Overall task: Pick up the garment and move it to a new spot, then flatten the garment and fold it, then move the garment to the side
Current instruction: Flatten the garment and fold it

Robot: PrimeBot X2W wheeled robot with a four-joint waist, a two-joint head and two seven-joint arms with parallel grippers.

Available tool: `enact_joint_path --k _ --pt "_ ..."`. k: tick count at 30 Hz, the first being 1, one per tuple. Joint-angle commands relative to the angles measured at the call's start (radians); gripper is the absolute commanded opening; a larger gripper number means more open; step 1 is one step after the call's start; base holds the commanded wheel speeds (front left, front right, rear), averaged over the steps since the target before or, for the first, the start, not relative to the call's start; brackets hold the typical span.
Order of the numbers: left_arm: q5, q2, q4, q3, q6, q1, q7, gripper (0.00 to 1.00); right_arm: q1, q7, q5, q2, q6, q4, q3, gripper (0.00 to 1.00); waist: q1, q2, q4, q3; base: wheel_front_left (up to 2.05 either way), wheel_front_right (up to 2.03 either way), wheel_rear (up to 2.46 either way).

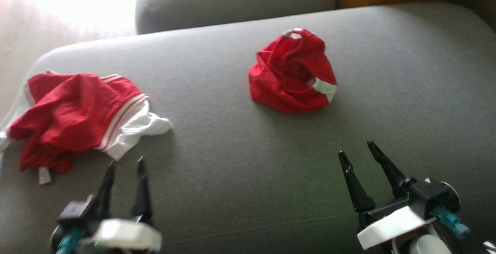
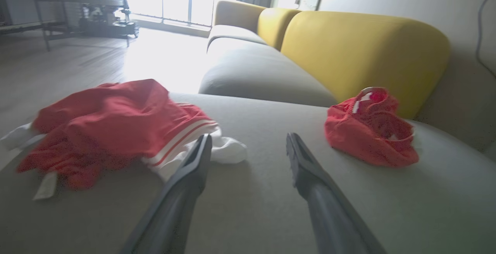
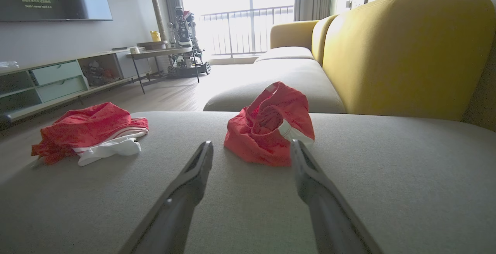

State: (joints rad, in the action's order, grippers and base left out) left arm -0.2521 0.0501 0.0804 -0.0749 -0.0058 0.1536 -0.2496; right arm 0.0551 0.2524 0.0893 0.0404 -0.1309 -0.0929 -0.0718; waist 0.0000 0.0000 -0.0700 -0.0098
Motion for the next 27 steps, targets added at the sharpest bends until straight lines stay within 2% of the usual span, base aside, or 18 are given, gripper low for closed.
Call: enact_joint_path --k 1,3,11,16,27 --pt "0.0 0.0 -0.025 0.005 -0.01 -0.1 -0.012 1.0 -0.037 0.009 0.001 0.01 0.0 0.04 -0.021 1.0 0.0 0.0 -0.034 0.025 0.0 0.0 0.0" --pt "0.002 0.0 0.014 -0.047 -0.031 -0.176 -0.012 1.0 -0.047 0.009 0.002 0.01 0.0 0.043 -0.016 1.0 0.0 0.0 -0.077 0.048 0.0 0.0 0.0" --pt "0.044 0.001 0.189 -0.125 -0.079 -0.438 -0.012 1.0 -0.107 0.009 0.039 0.01 0.0 0.078 -0.009 1.0 0.0 0.0 -0.204 0.166 0.0 0.0 0.0" --pt "0.062 0.003 0.294 -0.175 -0.102 -0.569 -0.01 1.0 -0.133 0.009 0.057 0.01 0.0 0.092 0.0 1.0 0.0 0.0 -0.253 0.231 0.0 0.0 0.0" --pt "0.076 0.002 0.523 -0.324 -0.121 -0.842 0.094 1.0 -0.177 0.009 0.109 0.01 0.0 0.099 0.006 1.0 0.0 0.0 -0.349 0.332 0.0 0.0 0.0"
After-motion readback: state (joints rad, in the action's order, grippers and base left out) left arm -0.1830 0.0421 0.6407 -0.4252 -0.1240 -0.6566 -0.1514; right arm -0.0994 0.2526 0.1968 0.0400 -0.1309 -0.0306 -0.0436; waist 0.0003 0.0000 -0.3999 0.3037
